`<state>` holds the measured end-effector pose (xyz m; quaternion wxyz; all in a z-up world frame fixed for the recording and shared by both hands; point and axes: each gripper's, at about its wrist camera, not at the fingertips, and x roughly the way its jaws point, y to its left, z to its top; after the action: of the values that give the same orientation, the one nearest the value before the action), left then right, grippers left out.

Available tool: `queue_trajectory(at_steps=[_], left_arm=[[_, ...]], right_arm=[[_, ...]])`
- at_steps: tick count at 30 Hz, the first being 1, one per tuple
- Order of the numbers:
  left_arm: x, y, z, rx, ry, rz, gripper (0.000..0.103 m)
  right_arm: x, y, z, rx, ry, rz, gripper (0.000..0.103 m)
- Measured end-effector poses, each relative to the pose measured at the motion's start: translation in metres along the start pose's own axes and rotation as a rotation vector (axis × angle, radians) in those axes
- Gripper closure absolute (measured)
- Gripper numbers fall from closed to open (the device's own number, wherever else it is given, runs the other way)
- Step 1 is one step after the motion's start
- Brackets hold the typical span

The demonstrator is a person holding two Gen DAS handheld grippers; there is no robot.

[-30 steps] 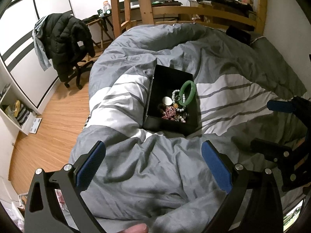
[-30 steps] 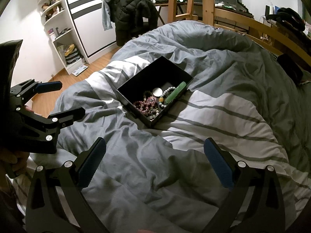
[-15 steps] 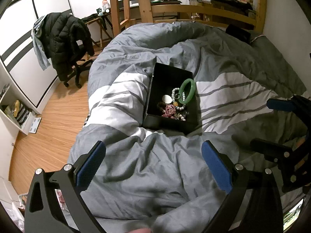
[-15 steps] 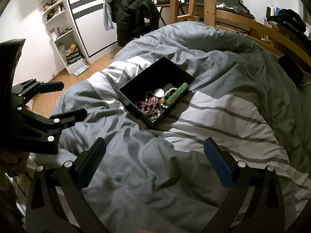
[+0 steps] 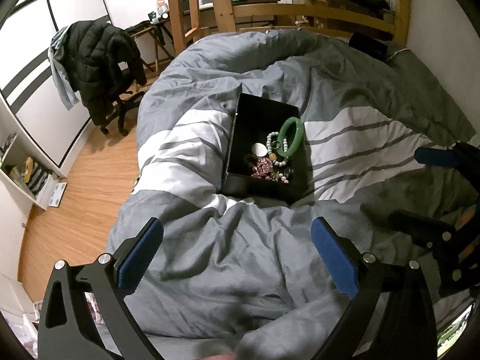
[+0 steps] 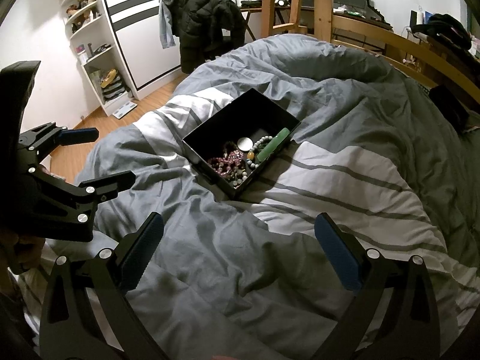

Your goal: Organize jewelry

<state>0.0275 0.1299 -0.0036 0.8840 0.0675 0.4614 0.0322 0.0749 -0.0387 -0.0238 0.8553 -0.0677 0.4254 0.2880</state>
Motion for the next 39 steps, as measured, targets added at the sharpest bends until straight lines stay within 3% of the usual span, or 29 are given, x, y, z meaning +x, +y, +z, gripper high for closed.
queue_trajectory(at_steps=[13, 19, 25, 39], left_arm=[[0.001, -0.005, 0.001, 0.018, 0.007, -0.025, 0.006], [0.003, -0.001, 0.001, -0.029, 0.007, -0.055, 0.006], [0.006, -0.003, -0.002, -0.038, 0.005, -0.006, 0.005], [0.007, -0.013, -0.003, -0.001, 0.03, -0.063, 0.005]], right_arm=[[-0.001, -0.002, -0.001, -0.002, 0.0, -0.013, 0.004], [0.0, -0.003, -0.002, -0.009, -0.001, -0.021, 0.004], [0.0, -0.006, -0.003, -0.01, -0.006, -0.029, 0.004], [0.0, -0.007, -0.004, -0.01, -0.006, -0.034, 0.004]])
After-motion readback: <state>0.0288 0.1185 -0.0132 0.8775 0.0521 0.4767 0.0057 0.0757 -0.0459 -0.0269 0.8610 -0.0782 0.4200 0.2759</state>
